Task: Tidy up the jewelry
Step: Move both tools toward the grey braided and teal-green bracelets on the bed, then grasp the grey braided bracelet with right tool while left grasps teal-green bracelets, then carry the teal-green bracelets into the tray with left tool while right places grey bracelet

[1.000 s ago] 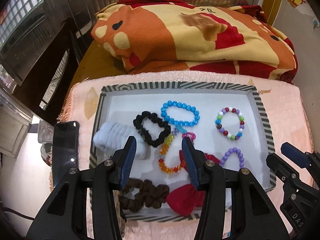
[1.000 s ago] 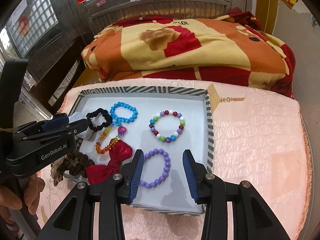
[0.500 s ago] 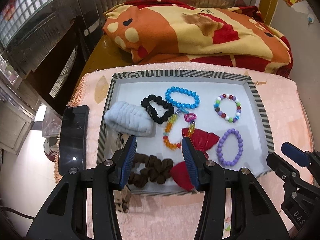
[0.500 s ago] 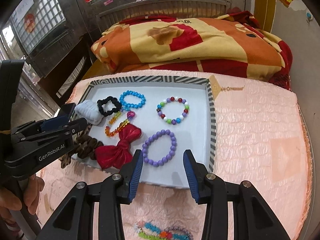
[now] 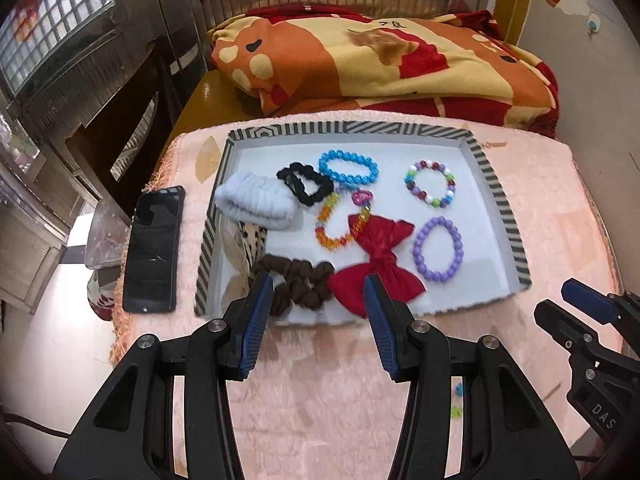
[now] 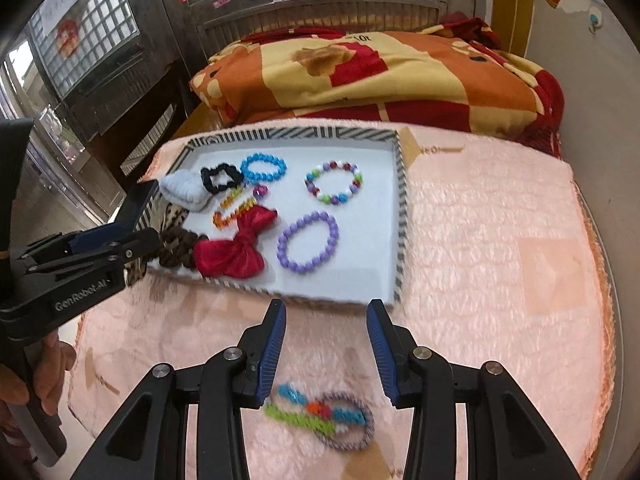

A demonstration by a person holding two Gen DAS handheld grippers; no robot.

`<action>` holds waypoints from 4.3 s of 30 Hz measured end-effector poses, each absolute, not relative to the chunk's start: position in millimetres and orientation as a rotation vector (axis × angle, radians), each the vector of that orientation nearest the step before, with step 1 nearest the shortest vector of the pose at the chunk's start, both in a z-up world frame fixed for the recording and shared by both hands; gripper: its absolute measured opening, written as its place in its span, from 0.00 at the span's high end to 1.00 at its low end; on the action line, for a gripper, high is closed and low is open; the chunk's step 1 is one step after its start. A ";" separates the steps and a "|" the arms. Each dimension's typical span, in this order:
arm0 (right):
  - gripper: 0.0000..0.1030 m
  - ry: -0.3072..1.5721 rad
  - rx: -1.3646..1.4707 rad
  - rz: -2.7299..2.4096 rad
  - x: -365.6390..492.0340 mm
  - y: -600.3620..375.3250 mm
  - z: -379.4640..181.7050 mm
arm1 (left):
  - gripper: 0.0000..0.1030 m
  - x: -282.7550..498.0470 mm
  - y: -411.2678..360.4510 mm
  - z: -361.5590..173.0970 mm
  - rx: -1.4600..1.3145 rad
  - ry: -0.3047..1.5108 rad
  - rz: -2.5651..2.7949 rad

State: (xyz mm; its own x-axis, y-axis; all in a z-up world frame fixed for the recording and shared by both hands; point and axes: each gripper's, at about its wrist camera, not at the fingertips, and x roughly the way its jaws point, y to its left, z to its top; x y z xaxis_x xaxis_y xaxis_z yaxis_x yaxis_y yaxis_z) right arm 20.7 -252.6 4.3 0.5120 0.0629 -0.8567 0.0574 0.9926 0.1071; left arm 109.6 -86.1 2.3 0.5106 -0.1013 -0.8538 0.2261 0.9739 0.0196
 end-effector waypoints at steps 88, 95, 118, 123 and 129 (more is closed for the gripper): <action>0.61 1.221 0.164 -0.057 -45.6 -291.6 -95.8 | 0.87 75.3 -129.4 -83.5 0.286 1.343 -0.472; 0.62 1.209 0.139 -0.057 -43.2 -286.2 -96.4 | 0.65 78.1 -128.2 -82.9 0.239 1.356 -0.504; 0.93 1.034 0.102 -0.009 -30.1 -283.4 -11.0 | 0.90 73.2 -121.6 -18.3 0.188 1.193 -0.538; 0.93 1.000 0.103 -0.012 -18.2 -286.2 4.1 | 0.90 93.9 -106.9 16.2 0.152 1.147 -0.540; 0.93 0.978 0.096 0.000 -3.3 -281.3 13.2 | 0.90 108.8 -100.1 55.0 0.157 1.074 -0.508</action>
